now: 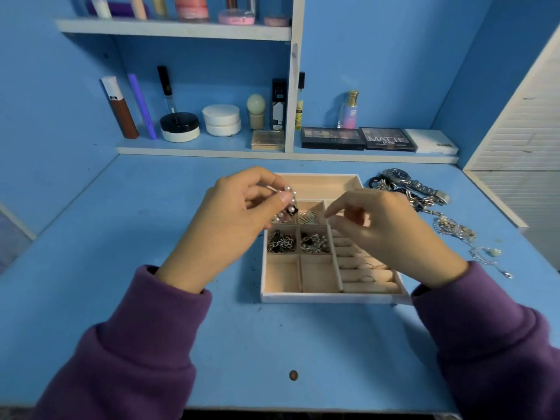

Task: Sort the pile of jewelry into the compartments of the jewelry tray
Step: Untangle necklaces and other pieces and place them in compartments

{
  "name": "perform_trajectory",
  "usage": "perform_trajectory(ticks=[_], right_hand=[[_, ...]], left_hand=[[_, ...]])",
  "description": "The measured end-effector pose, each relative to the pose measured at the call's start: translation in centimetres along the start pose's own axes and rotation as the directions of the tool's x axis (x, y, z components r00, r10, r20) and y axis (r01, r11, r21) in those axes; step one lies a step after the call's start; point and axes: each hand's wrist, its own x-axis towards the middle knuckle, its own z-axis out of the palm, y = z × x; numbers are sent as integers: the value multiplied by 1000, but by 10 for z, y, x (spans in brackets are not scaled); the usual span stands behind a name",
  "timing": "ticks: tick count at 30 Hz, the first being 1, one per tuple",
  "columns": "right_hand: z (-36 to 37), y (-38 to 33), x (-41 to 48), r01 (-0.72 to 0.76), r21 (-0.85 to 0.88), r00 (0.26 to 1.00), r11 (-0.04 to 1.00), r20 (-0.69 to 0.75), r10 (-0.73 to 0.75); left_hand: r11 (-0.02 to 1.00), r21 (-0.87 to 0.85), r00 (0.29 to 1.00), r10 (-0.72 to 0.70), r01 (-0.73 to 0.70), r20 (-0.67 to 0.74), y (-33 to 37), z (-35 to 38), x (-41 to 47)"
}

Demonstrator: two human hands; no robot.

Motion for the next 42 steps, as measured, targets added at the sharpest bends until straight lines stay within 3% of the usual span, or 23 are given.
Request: perform_trajectory(ticks=[4, 7, 10, 15, 20, 23, 30, 35, 42], right_hand=[[-13, 21, -15, -93, 84, 992, 992, -80, 100], [-21, 29, -24, -122, 104, 985, 987, -112, 133], [-26, 34, -31, -139, 127, 979, 982, -132, 156], [-29, 48, -40, -180, 139, 960, 974, -190, 205], [-29, 64, -47, -225, 145, 940, 964, -228, 254], [-32, 72, -52, -249, 147, 937, 957, -212, 276], [-62, 99, -70, -330, 112, 902, 937, -256, 348], [-83, 125, -91, -423, 30, 872, 906, -259, 415], [-83, 136, -100, -476, -97, 879, 874, -77, 471]], left_hand=[[996, 84, 995, -18, 9, 103, -4, 23, 7], [970, 240, 988, -17, -20, 153, -10, 35, 11], [887, 450, 989, 43, -104, 145, -13, 39, 11], [791, 564, 969, 154, -237, 192, -15, 35, 3], [660, 684, 935, 87, -312, 343, -19, 39, -4], [672, 681, 937, 58, -292, 345, -15, 41, -4], [812, 498, 951, 227, -303, 209, 11, 76, 3], [819, 393, 900, 315, -418, 300, 29, 131, 10], [802, 362, 854, 322, -475, 408, 45, 187, 30]])
